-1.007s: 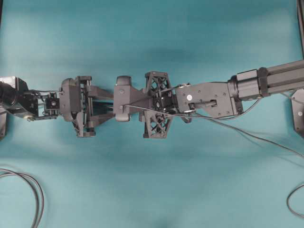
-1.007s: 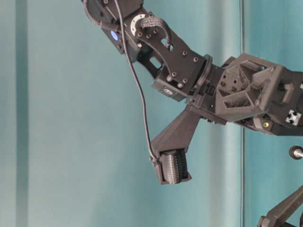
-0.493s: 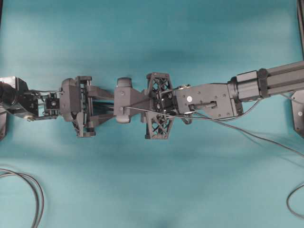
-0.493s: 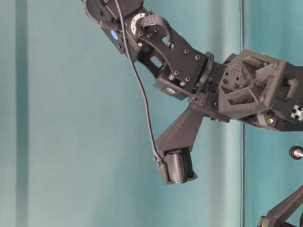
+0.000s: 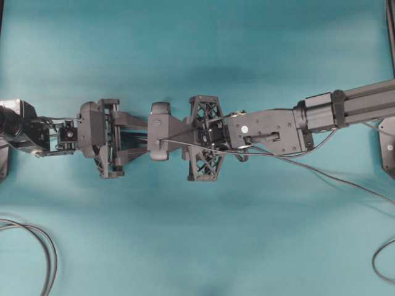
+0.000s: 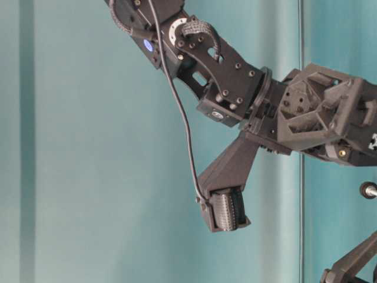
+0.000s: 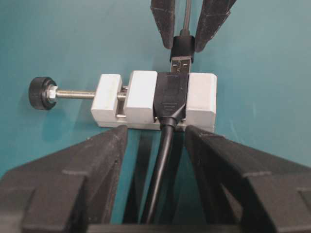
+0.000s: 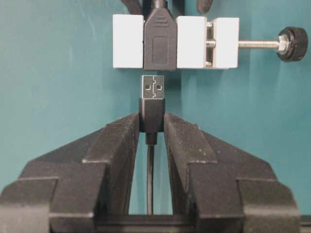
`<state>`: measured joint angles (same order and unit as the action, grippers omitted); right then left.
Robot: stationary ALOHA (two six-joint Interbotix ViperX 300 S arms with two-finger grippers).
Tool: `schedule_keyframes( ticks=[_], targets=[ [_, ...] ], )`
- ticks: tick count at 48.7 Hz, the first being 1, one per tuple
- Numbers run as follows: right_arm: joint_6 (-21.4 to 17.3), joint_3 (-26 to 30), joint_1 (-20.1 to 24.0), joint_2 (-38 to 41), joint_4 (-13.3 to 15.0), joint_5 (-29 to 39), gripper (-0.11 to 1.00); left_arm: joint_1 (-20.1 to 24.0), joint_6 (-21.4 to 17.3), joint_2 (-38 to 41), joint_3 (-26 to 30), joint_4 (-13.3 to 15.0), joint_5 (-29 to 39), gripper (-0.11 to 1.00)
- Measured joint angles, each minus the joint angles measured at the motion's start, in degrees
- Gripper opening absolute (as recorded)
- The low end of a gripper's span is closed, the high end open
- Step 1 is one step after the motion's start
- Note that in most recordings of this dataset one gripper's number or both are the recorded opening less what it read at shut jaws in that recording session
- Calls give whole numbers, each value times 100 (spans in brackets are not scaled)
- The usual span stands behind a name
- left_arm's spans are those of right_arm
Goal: Insert the USB cable into the female connector supported by the left arm.
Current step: 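Push the USB plug into the female connector held by the left gripper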
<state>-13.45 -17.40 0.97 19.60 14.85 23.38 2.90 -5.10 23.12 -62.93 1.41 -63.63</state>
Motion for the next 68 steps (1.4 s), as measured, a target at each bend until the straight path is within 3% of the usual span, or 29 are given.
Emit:
schedule_keyframes(
  ticks=[68],
  targets=[
    [0,70,9,97,536,-141,22,-18,-9,-9,88,9,97,61]
  ],
)
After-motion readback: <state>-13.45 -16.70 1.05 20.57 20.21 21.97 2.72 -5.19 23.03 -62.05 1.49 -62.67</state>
